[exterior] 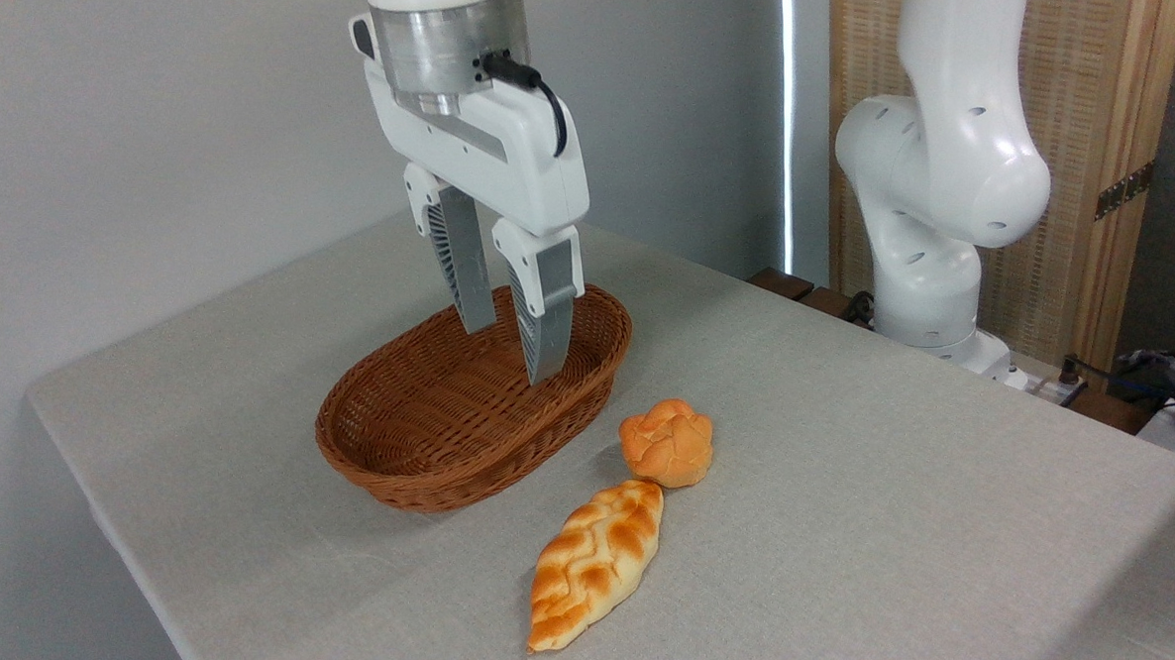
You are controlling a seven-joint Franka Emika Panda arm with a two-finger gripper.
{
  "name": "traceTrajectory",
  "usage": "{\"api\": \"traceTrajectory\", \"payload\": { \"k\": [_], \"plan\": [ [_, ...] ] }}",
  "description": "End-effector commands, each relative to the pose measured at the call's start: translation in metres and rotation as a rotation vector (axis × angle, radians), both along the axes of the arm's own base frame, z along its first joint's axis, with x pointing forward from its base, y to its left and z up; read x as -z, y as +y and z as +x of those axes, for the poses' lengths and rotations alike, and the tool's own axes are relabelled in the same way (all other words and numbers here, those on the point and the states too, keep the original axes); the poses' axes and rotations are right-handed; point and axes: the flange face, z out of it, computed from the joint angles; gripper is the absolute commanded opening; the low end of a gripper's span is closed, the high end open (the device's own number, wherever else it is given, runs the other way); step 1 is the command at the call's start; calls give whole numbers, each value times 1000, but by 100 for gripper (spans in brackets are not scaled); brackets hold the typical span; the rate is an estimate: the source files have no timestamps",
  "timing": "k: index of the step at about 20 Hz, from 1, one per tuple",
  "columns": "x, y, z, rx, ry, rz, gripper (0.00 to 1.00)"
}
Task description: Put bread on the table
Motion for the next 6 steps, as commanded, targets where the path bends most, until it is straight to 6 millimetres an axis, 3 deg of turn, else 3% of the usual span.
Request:
{"api": "traceTrajectory", "payload": {
  "k": [1, 6],
  "plan": [
    [-8, -4, 1, -15, -22, -8, 100],
    [-4, -2, 4, -20, -16, -12, 100]
  ]
}}
